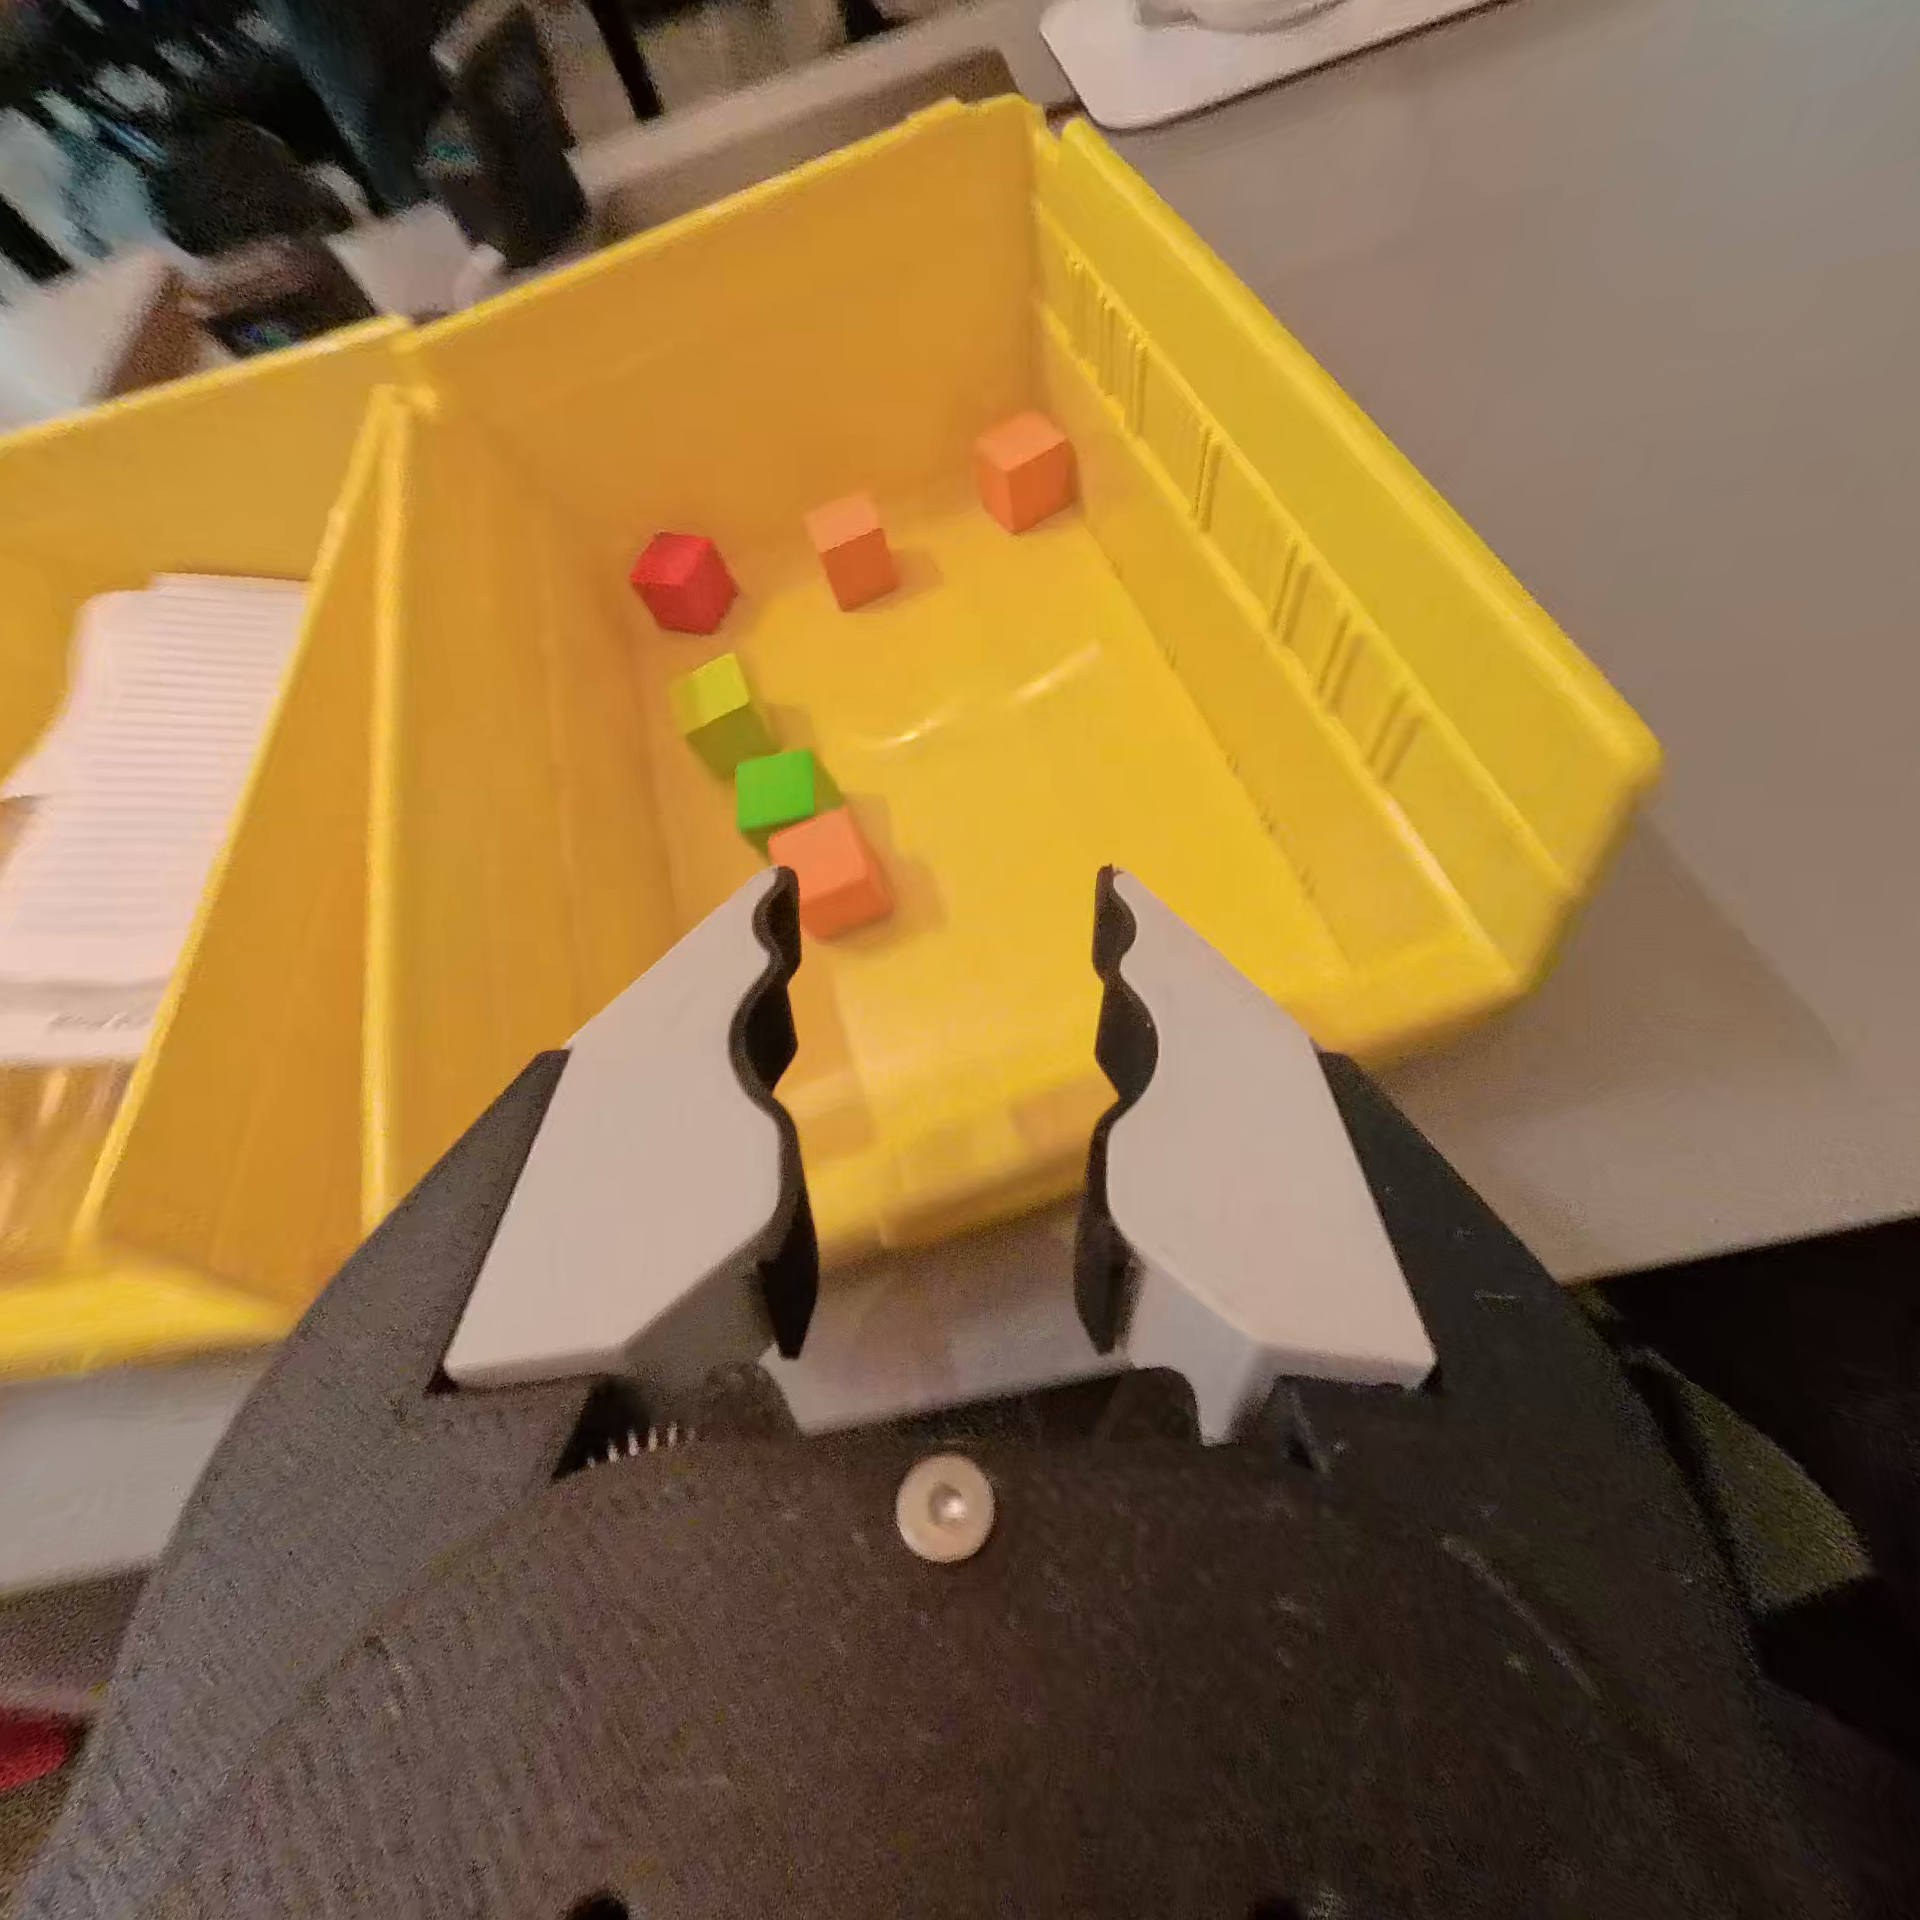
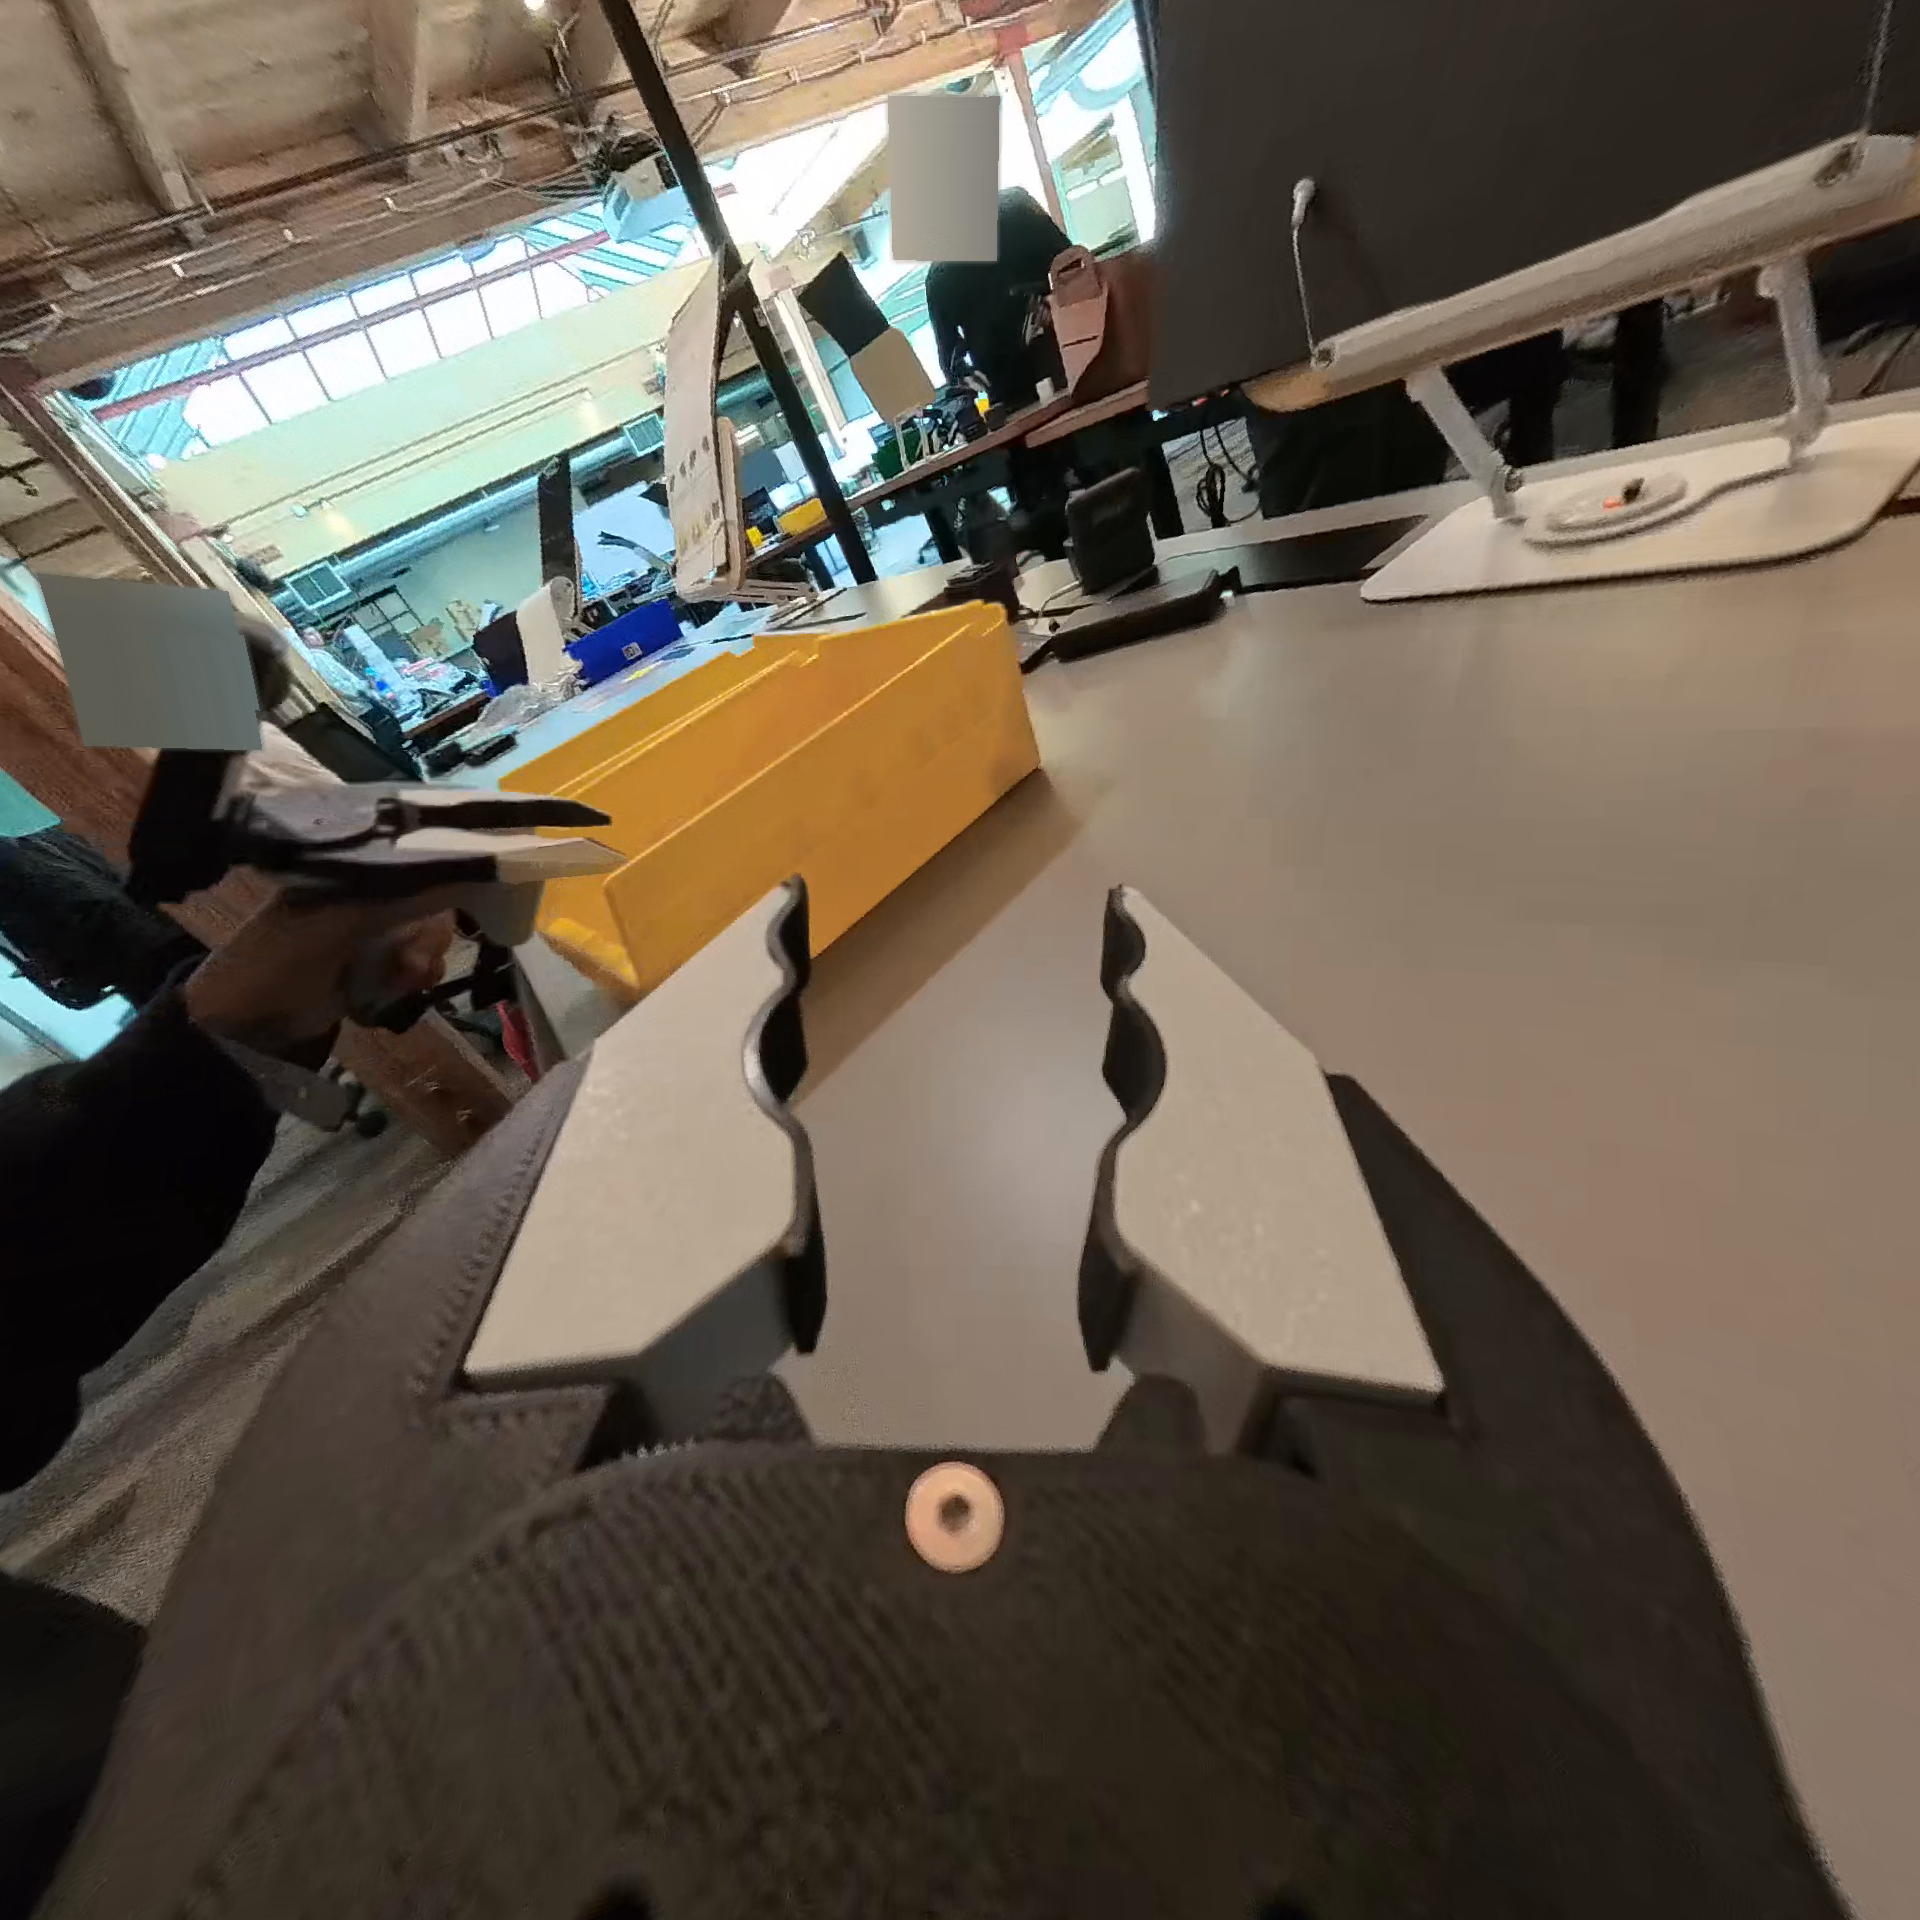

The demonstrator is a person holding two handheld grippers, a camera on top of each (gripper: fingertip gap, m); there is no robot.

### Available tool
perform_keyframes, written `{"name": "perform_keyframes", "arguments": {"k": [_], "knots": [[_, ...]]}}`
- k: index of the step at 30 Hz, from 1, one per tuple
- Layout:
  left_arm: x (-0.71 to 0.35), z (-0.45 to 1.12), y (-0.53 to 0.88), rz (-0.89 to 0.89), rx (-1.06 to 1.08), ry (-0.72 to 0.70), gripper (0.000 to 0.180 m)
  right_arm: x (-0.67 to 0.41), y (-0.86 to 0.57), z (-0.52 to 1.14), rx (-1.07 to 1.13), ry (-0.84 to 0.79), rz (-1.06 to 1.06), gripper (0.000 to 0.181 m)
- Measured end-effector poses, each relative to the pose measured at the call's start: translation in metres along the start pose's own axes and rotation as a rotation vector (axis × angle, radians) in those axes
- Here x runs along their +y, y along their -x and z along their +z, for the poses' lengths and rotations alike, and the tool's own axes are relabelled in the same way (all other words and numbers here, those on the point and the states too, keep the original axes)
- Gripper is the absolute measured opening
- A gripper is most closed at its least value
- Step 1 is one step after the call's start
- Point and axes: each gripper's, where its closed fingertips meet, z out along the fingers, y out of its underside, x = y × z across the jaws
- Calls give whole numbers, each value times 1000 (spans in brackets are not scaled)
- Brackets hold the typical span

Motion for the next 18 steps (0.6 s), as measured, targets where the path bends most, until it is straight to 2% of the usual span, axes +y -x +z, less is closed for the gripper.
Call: {"name": "perform_keyframes", "arguments": {"k": [3,7,9,10,11,18], "knots": [[-11,36,18,-14,38,111,54,-12,-6,35,-31,6,-28,53],[14,62,59,80,-126,299,52,-20,-25,91,-78,42,-69,52],[16,61,56,86,-114,316,50,-21,-31,114,-109,56,-39,52],[15,59,46,66,-53,313,41,-24,-31,123,-135,46,-16,53],[15,58,38,38,-13,318,40,-27,-29,130,-153,33,-4,53],[44,73,30,-67,11,442,46,-36,-21,142,-162,-4,-44,52]]}}
